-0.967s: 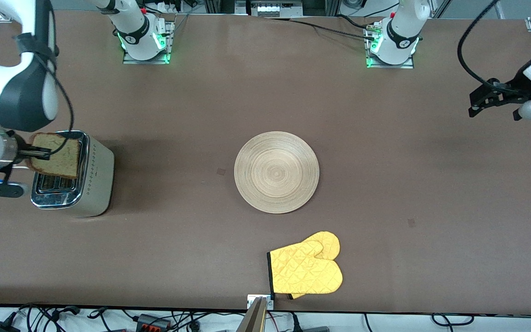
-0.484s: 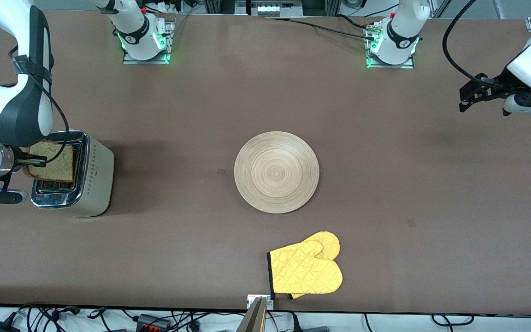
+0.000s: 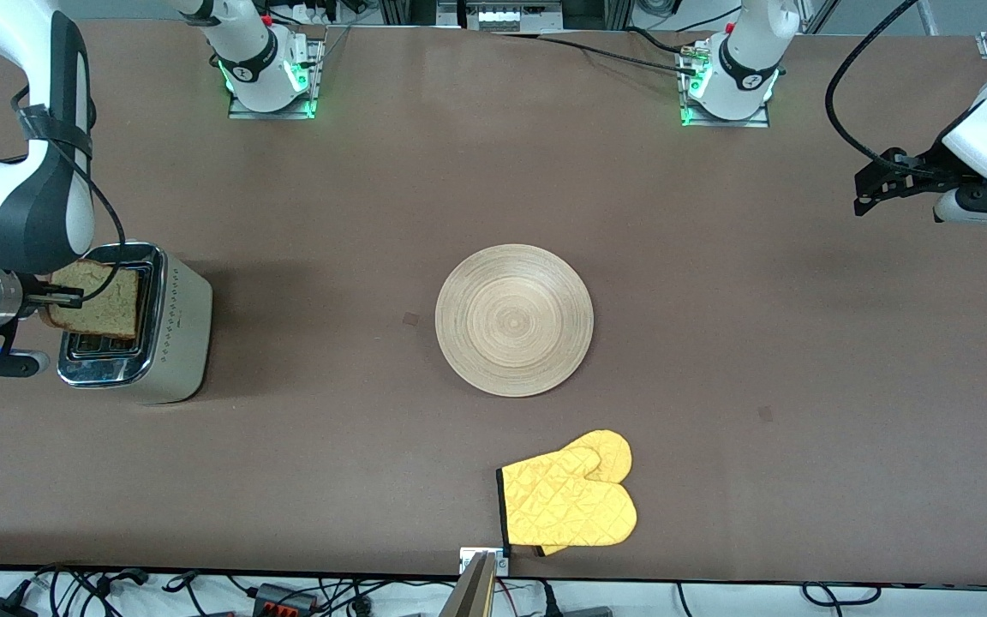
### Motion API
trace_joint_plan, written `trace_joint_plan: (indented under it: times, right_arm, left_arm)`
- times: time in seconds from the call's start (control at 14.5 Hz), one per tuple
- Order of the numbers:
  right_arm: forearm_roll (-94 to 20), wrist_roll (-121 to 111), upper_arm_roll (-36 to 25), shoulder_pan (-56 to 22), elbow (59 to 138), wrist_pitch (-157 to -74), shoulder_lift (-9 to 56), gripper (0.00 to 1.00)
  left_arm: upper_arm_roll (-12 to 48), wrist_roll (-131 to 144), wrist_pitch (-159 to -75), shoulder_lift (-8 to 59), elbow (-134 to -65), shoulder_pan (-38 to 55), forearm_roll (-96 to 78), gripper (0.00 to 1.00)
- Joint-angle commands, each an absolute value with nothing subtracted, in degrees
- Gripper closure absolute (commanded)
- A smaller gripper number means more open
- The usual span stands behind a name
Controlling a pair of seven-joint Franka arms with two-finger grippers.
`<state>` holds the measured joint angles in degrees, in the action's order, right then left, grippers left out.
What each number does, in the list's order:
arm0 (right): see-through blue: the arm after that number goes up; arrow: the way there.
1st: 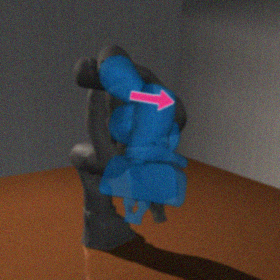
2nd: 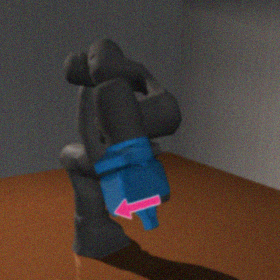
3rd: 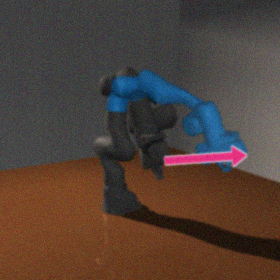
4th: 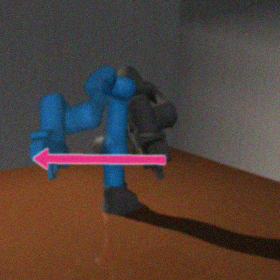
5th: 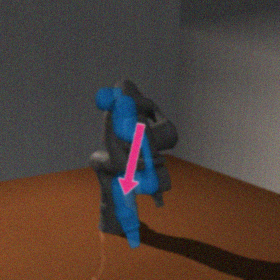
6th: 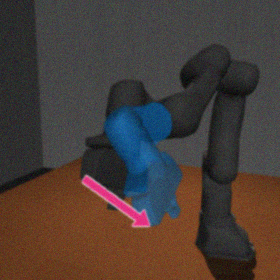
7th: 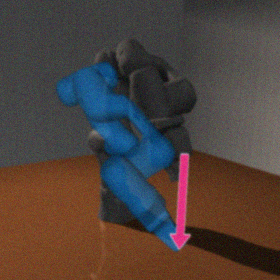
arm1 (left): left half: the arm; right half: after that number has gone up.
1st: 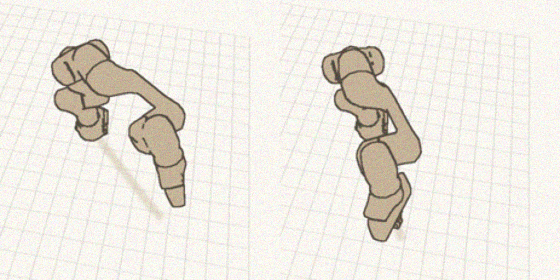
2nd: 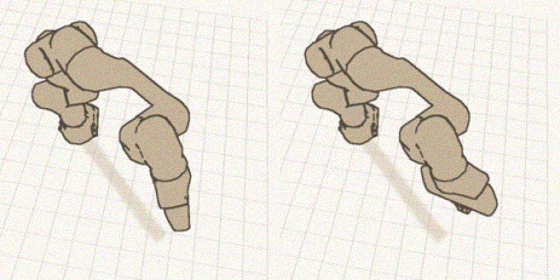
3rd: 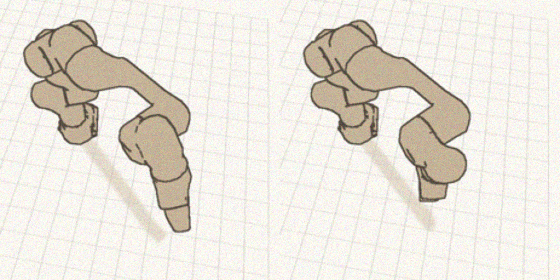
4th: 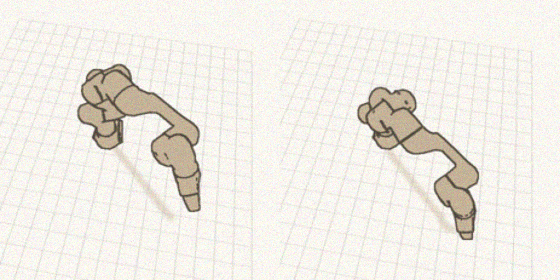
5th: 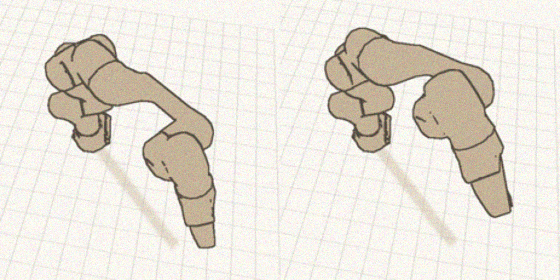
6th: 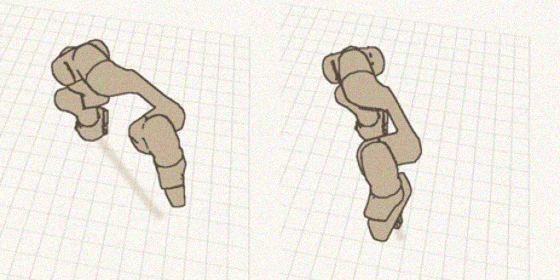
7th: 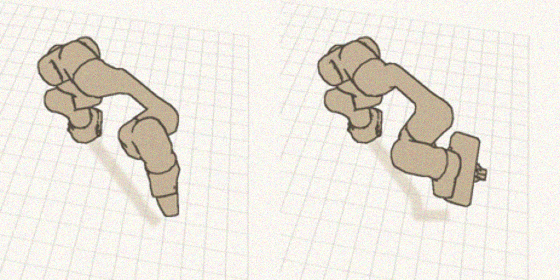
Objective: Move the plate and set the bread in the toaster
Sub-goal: 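Lower the bread into the toaster slot with the right gripper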
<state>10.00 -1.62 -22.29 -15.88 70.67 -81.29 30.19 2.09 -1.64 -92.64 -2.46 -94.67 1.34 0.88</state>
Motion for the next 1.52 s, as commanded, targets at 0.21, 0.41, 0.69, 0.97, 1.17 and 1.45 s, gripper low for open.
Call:
trace_joint_plan:
  times: [0.21,0.41,0.69,0.97,1.17,1.45]
  right_arm:
    - [11.16,-1.93,-21.88,-16.26,71.54,-79.19,28.56,1.0]
    - [10.81,-1.85,-21.62,-15.65,71.54,-80.94,29.26,1.0]
    - [10.46,-1.67,-21.62,-15.91,71.81,-83.32,30.5,1.0]
    - [10.28,-1.67,-21.53,-15.56,71.98,-84.64,30.67,1.0]
    - [10.2,-1.67,-21.53,-15.73,72.16,-84.73,31.64,1.0]
    - [7.65,-2.02,-21.53,-15.47,72.95,-85.34,31.9,0.37]
  left_arm:
    - [2.2,-2.11,-92.46,-2.55,-94.31,1.49,1.32,0.0]
    - [2.2,-2.11,-92.46,-2.46,-94.31,1.49,1.32,0.0]
    - [2.2,-2.11,-92.46,-2.46,-94.31,1.49,1.32,0.0]
    - [2.2,-2.2,-92.46,-2.46,-94.31,1.41,1.32,0.0]
    - [2.2,-2.2,-92.46,-2.46,-94.31,1.41,1.32,0.0]
    - [2.2,-2.2,-92.46,-2.46,-94.31,1.41,1.32,0.0]
